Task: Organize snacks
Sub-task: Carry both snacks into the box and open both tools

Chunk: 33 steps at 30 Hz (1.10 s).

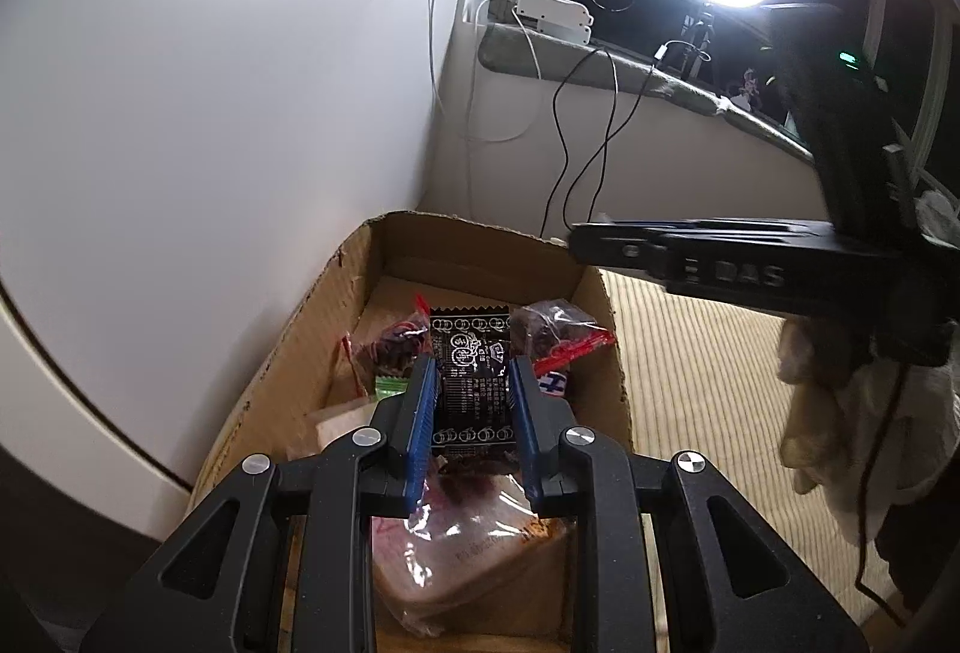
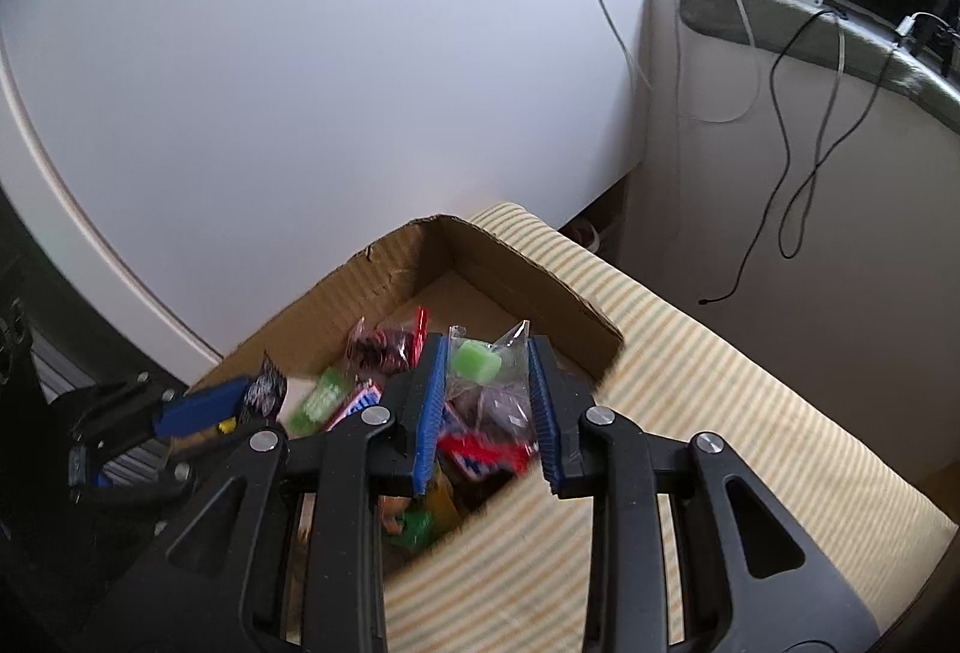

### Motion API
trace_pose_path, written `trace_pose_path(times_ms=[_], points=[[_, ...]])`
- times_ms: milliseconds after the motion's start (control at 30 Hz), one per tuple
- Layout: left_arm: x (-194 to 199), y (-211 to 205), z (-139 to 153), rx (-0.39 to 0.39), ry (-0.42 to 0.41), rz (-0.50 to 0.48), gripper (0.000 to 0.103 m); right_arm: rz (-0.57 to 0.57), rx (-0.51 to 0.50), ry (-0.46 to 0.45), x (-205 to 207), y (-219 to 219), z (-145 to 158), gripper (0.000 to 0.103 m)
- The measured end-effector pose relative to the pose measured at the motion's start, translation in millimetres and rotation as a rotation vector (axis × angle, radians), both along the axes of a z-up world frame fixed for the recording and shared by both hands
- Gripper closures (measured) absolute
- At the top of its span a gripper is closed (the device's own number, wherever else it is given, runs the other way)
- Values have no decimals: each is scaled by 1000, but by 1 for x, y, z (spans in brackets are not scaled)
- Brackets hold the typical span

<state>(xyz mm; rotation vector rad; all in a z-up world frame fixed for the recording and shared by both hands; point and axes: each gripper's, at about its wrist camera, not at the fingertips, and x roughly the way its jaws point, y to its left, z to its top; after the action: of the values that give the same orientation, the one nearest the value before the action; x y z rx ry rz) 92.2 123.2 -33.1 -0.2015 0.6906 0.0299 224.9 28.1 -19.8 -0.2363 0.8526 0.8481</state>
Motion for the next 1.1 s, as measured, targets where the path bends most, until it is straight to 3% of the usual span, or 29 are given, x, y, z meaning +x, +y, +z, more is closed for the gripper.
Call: trace_pose_path(times_ms=[700,867,1000,1100], points=[[8,4,-3,18,13,5,80,47,-47,36,25,40,-33,74],[7,4,-2,22,11,10,80,45,-51,28,23,41,-33,65],[6,5,-2,26,12,12,80,41,-50,17,21,39,-30,47],[5,5,-2,31,9,16,73,38,-48,14,20,38,-29,46]])
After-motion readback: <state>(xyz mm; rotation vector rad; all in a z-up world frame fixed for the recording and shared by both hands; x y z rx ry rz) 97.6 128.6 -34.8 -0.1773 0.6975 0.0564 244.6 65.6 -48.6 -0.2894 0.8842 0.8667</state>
